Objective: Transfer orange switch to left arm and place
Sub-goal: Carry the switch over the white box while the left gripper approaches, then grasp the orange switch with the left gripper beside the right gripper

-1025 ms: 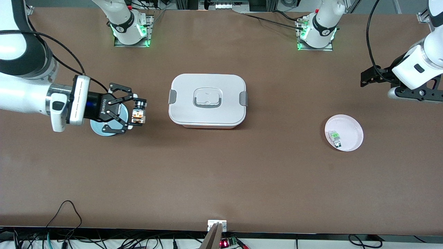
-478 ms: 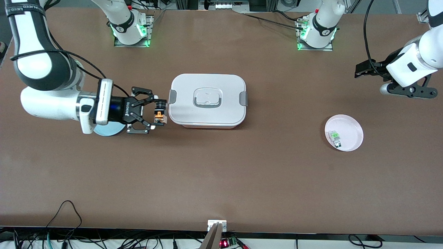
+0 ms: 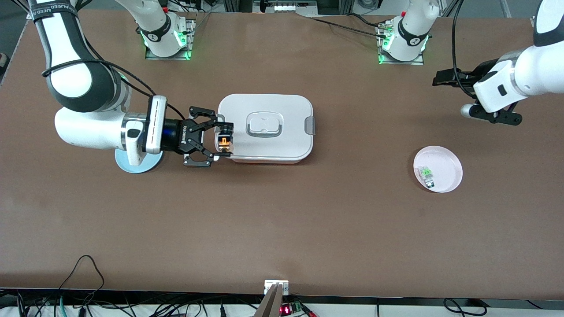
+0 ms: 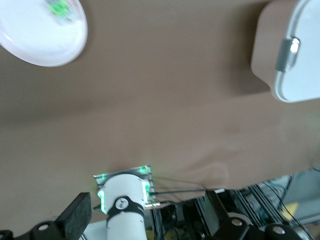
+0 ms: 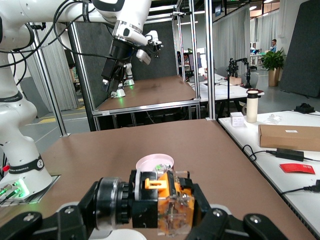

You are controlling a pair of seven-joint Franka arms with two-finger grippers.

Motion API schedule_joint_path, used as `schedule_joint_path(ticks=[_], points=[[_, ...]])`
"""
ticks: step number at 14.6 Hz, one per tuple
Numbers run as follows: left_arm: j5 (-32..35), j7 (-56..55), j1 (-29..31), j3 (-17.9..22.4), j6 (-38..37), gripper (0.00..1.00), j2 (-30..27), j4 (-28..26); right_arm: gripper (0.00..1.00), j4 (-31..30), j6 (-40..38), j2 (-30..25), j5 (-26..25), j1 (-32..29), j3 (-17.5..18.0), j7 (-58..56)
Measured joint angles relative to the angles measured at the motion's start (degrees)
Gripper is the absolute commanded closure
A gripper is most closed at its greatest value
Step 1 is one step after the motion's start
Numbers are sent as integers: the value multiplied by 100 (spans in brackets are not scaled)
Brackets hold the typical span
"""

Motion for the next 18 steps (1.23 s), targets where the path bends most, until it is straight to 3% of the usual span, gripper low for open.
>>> schedule_joint_path(ticks=[6,12,15,18], points=[[-2229,515,101,14,91,0,148,-12,64,6,480,-18,174,136,217,-87],[-4744,1818,126,7,1414,0,426,-432,64,4,1452,-14,462,658,518,-89],[-6145,2823,88,5,1804,0,904,-469,64,4,1568,-13,465,744,518,-89],[-7046,3573,-94,-72,2260,0,1361,-470,64,4,1631,-12,484,743,529,-89]])
